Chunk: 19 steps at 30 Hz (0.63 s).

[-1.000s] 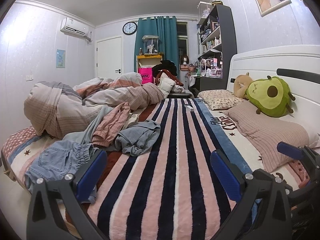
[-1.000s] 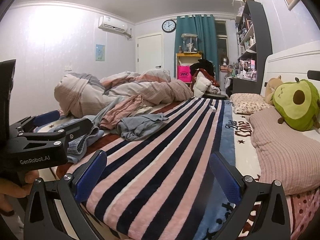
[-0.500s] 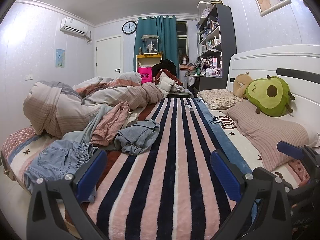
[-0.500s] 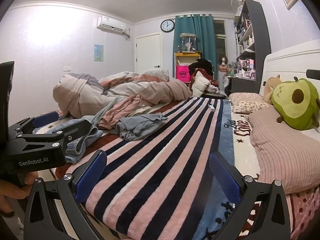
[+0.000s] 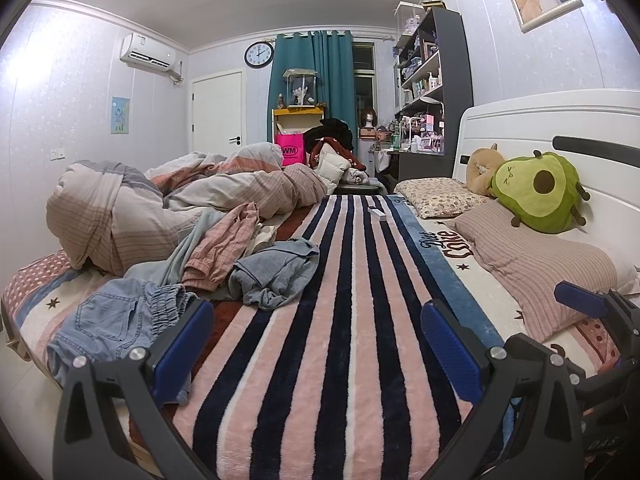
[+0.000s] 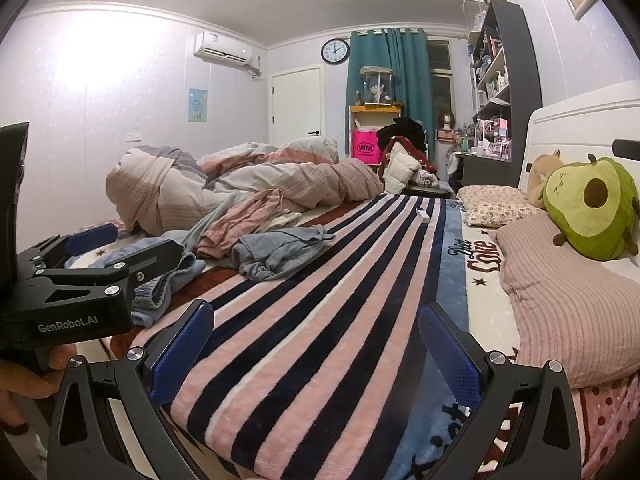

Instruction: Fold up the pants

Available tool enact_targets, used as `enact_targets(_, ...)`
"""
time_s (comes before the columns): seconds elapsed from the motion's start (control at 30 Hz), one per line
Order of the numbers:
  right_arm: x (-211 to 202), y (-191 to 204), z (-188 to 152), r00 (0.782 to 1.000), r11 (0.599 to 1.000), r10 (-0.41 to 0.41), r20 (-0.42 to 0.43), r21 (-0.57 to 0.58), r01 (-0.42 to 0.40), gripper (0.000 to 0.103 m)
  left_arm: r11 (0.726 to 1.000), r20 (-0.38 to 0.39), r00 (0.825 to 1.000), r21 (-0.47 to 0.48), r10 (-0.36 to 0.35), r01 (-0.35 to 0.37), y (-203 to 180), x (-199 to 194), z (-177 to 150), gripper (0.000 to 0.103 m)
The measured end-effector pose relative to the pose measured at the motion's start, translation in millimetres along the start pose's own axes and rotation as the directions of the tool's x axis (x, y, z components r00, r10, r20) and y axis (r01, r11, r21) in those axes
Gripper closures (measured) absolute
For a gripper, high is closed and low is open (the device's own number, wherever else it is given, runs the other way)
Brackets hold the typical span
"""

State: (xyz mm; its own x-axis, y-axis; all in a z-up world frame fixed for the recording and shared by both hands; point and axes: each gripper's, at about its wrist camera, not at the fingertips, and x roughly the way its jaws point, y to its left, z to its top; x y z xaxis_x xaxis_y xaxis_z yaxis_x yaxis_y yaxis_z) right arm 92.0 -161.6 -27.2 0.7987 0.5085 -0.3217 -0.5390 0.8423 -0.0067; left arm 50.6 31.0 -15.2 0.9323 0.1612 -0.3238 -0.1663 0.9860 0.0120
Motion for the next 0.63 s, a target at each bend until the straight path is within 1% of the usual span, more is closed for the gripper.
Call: enact_targets(0.63, -0.3, -0.4, 0.1, 1.000, 1.000, -0.005, 0.000, -0.003, 0.005, 0.001, 1.000, 0.001, 1.000, -0.001, -0.002, 0.002, -0.2, -0.3, -0.7, 0.001)
